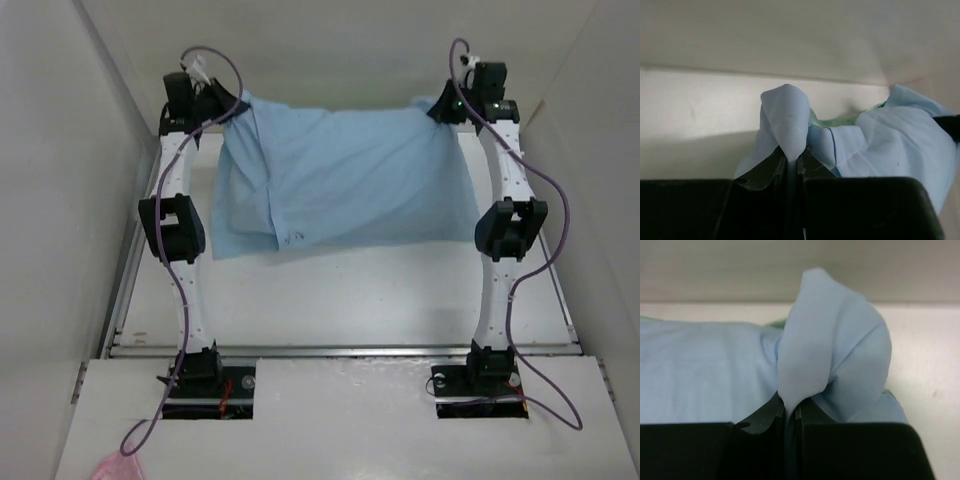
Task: Put the pillow into the pillowcase
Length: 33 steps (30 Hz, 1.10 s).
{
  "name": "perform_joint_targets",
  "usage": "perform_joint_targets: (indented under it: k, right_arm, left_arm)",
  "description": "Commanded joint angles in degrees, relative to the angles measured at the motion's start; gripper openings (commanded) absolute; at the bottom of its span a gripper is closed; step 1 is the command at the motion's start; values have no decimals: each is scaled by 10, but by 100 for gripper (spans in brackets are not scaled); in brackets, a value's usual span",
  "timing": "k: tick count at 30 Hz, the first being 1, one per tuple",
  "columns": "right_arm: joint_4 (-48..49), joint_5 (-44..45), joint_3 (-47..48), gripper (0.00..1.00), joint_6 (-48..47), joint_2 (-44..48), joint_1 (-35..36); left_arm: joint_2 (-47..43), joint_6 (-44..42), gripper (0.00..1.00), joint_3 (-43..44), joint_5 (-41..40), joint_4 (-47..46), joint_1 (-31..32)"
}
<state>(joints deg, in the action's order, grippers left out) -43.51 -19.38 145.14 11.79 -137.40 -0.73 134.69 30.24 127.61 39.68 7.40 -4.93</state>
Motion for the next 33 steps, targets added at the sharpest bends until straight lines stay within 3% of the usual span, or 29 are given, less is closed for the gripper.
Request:
perform_joint_targets:
  k: [1,3,8,9,12,13,14,15,16,17,20,21,22,23,24,25,27,29,31,32,33]
  right_arm:
    - [156,-76,95,0,7,98,-15]
    - [256,-76,11,0,13,192,-21]
    - [301,-73,-127,0,-12,327,-48]
    - [301,-73,-202,0,-18,362,-48]
    - [329,-124,-421,0,-31,409,-48]
    - [365,-144,-484,0,-31,430,-48]
    - [387,-157,-546,9,-15,436,-48]
    - [410,-180,-606,27,-1,436,-48]
    - [452,-191,-720,27,16,436,-48]
    - [479,-203,-778,27,55,436,-48]
    - [650,-264,-1020,52,153,516,-48]
    - [673,-269,-1068,52,164,559,-48]
    - [673,-258,-1104,52,164,611,-48]
    - [607,-239,-1132,53,164,667,-48]
    - [564,-212,-1132,55,143,780,-43]
    - [511,-167,-1122,63,133,827,-43]
    - [413,-56,-1065,82,104,902,-43]
    - [376,6,-1011,96,63,907,-43]
    - [352,22,-953,100,63,899,-43]
    - [339,30,-937,100,69,892,-43]
    - [324,36,-904,100,69,885,-43]
  left_arm:
    - [-59,58,0,163,50,-80,-23]
    - [-100,82,0,124,58,-152,-40]
    - [-269,25,0,-27,28,-165,-64]
    - [-293,1,0,-116,21,-165,-64]
    - [-385,-18,0,-277,-6,-189,-64]
    - [-405,-18,0,-388,-50,-189,-64]
    - [-443,-18,0,-445,-74,-189,-64]
    - [-460,-9,10,-499,-93,-189,-64]
    - [-474,5,24,-600,-113,-184,-64]
    - [-490,23,31,-648,-147,-172,-64]
    - [-579,98,35,-823,-154,-154,-64]
    - [-613,98,24,-851,-162,-138,-64]
    - [-694,126,24,-872,-184,-77,-59]
    - [-738,127,24,-887,-195,-54,-53]
    - [-780,127,24,-899,-224,-25,-53]
    - [-854,127,27,-899,-243,0,-47]
    - [-901,111,29,-871,-281,44,-47]
    - [-917,98,29,-831,-311,82,-47]
    - [-910,98,29,-780,-361,112,-47]
    - [-900,98,31,-765,-370,121,-47]
    - [-893,98,42,-745,-379,154,-47]
